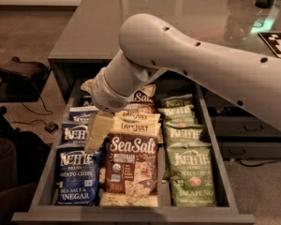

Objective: Pick blue chip bag from top drawer and place on counter

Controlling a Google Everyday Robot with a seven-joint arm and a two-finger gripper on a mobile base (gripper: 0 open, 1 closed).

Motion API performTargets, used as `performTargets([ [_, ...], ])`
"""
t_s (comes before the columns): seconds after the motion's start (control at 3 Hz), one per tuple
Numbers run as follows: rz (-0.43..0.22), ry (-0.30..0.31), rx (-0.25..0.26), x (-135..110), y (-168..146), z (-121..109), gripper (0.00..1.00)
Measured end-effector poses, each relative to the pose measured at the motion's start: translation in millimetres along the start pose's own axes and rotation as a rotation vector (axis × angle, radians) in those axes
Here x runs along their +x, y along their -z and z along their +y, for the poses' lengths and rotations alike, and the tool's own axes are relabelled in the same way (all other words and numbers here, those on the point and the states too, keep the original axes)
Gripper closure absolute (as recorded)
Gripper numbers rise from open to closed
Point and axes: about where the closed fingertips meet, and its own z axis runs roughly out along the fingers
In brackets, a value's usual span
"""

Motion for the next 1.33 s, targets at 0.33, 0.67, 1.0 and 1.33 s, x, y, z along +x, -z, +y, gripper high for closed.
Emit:
performTargets([
  [0.33,0.006,0.002,-0.062,0.0,-24.2,10.8,0.00],
  [0.67,0.027,0.002,-0.110,5.6,-52.7,27.8,0.00],
  [1.0,0.071,-0.012,-0.071,19.2,-73.4,37.6,0.00],
  [1.33,0.069,-0.014,-0.056,20.0,-76.7,36.0,0.00],
])
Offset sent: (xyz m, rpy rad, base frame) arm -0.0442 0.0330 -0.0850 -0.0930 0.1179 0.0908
